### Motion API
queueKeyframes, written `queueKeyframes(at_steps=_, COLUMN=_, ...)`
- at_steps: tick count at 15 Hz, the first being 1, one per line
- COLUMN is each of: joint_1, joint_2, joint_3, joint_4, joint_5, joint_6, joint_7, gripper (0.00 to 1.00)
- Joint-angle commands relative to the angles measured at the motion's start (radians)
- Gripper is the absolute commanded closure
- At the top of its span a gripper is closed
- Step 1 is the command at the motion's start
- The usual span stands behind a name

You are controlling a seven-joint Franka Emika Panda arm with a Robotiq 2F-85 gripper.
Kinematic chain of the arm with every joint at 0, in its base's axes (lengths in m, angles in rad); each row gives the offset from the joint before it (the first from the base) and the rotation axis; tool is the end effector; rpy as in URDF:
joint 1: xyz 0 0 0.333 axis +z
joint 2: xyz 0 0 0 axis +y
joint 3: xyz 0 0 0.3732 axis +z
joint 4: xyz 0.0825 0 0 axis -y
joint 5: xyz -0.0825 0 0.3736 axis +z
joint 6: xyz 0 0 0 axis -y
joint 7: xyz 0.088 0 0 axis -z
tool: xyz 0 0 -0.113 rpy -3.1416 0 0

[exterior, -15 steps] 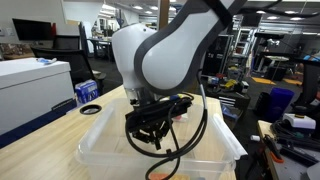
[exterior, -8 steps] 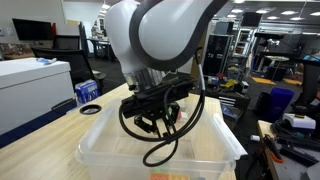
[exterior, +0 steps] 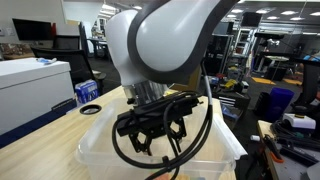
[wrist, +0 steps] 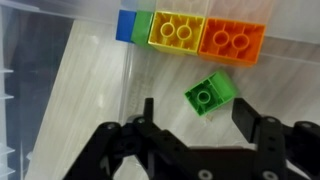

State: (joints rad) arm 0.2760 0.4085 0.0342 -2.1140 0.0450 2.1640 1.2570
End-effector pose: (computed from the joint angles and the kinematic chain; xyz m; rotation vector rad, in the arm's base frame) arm 0.5240 0.1696 0.2498 2.5524 -1.3599 -0.4190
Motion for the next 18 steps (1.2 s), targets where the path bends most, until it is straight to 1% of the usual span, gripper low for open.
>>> queueKeyframes(at_steps=1, joint_1=-0.011, joint_2=0.026, joint_3=0.028, joint_4=-0.029, joint_5=0.033, joint_6=0.096, joint_7=-0.007, gripper=0.00)
queueKeyframes(at_steps=3, joint_1=0.006, joint_2=0.058, joint_3=0.030, joint_4=-0.027, joint_5=-0.031, joint_6=0.185, joint_7=-0.062, gripper=0.00)
queueKeyframes(at_steps=6, joint_1=0.033, joint_2=0.096, joint_3=0.016, joint_4=-0.021, joint_5=-0.132, joint_6=0.260, joint_7=-0.119, gripper=0.00)
queueKeyframes(at_steps=9, joint_1=0.042, joint_2=0.110, joint_3=0.017, joint_4=-0.015, joint_5=-0.170, joint_6=0.302, joint_7=-0.178, gripper=0.00)
queueKeyframes(at_steps=12, joint_1=0.056, joint_2=0.118, joint_3=0.016, joint_4=-0.012, joint_5=-0.189, joint_6=0.311, joint_7=-0.234, gripper=0.00)
queueKeyframes(at_steps=15, joint_1=0.075, joint_2=0.110, joint_3=0.003, joint_4=-0.015, joint_5=-0.236, joint_6=0.277, joint_7=-0.271, gripper=0.00)
queueKeyframes(at_steps=18, joint_1=0.103, joint_2=0.114, joint_3=-0.024, joint_4=-0.009, joint_5=-0.310, joint_6=0.227, joint_7=-0.264, gripper=0.00)
